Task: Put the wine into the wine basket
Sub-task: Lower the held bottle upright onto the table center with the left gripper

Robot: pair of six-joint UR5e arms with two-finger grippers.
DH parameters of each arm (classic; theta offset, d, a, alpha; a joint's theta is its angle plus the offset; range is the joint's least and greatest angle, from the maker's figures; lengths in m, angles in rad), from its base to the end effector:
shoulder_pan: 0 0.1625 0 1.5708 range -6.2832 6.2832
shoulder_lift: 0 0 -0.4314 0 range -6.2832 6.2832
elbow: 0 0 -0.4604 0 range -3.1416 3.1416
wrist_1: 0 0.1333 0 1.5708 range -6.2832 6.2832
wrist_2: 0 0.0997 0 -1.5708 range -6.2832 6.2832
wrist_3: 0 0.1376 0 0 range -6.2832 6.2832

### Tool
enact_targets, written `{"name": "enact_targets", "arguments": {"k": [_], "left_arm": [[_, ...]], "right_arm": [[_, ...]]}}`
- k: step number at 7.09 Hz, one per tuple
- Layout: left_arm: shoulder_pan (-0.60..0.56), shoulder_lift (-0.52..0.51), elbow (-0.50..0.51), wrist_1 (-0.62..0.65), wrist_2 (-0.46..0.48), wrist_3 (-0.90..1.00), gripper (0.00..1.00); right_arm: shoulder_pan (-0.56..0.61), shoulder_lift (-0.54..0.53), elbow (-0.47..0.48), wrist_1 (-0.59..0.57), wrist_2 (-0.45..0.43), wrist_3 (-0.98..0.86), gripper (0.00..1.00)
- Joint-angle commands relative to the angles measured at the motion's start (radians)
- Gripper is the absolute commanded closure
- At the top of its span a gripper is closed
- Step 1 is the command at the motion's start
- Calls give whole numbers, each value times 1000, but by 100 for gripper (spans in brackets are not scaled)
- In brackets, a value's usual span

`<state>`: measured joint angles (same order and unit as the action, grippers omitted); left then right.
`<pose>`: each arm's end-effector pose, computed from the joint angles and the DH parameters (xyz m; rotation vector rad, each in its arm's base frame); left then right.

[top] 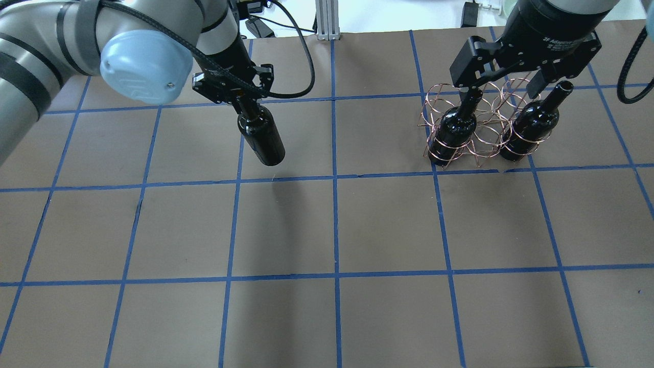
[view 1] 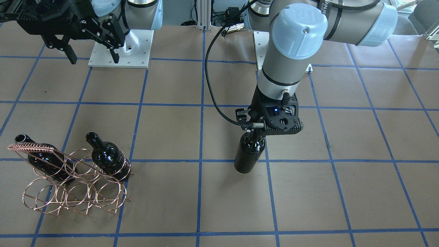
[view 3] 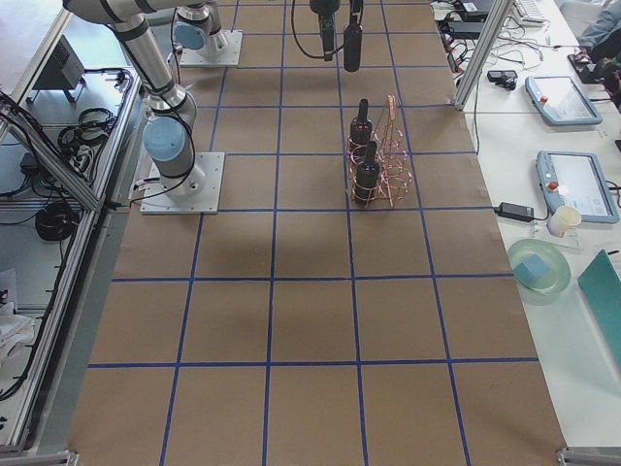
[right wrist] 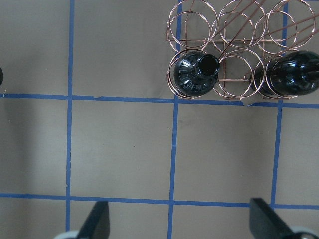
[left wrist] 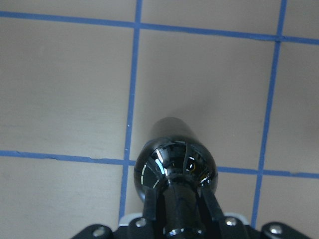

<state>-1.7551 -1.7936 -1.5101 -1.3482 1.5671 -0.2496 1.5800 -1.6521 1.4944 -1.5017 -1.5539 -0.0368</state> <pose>-0.2520 -0.6219 0.3776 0.1018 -3.1220 0.0910 0.1405 -0.5299 0.5366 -0.0730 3.1220 -0.1388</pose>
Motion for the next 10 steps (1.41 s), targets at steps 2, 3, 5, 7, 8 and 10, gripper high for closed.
{"name": "enact_targets", "arguments": {"k": [2,3,5,7,8,10], "left_arm": [[-101,49,-102,0,1,-25,100],[-118,54,-110,-3,-2,-28,100],[-165,59,-120,-2,-2,-62,100],[-165,59,-122,-11,-2,-60,100],[-168,59,-124,-11,-2,-62,100],[-168,57,-124,-14,-25,-60,100]], "right_arm": [[0,0,0,0,0,0,0],[0,0,0,0,0,-2,0],[0,0,0,0,0,0,0],[0,0,0,0,0,0,0],[0,0,0,0,0,0,0],[0,0,1,0,0,0,0]]}}
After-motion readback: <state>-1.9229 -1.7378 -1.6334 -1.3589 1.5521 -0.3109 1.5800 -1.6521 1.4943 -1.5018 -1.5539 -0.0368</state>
